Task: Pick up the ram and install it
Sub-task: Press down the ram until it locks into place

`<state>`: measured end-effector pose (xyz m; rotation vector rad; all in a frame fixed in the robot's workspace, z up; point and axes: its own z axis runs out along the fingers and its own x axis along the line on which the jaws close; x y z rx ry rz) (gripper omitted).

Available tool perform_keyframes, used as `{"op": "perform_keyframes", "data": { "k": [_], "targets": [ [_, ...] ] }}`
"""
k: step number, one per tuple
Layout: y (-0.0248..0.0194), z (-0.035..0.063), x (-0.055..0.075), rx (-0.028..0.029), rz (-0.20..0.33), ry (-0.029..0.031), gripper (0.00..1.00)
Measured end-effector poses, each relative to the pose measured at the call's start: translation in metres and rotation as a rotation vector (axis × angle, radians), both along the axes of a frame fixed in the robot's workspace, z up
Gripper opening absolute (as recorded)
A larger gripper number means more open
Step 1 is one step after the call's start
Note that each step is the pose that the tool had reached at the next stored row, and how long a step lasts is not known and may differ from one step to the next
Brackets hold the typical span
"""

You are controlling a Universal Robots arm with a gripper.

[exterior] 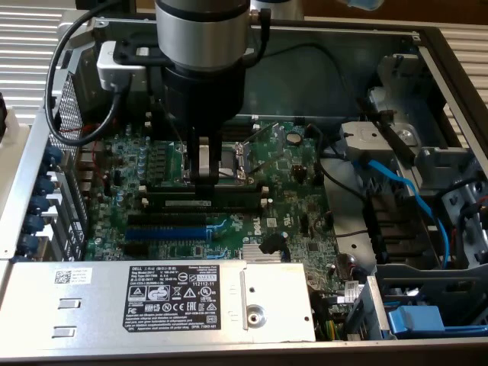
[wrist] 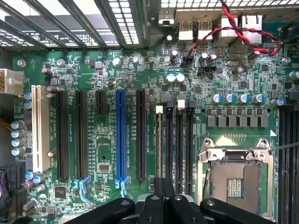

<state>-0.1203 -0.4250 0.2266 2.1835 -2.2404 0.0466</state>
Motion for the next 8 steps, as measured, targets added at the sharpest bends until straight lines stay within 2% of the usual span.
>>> {"op": "perform_keyframes", "data": {
  "k": [3,8],
  "targets": [
    [0.0000,0.0000,0.0002,0.0020,0.000,0.0043,0.11],
    [0.0000,0.0008,0.0003,0.0050,0.000,0.0044,0.11]
  ]
}}
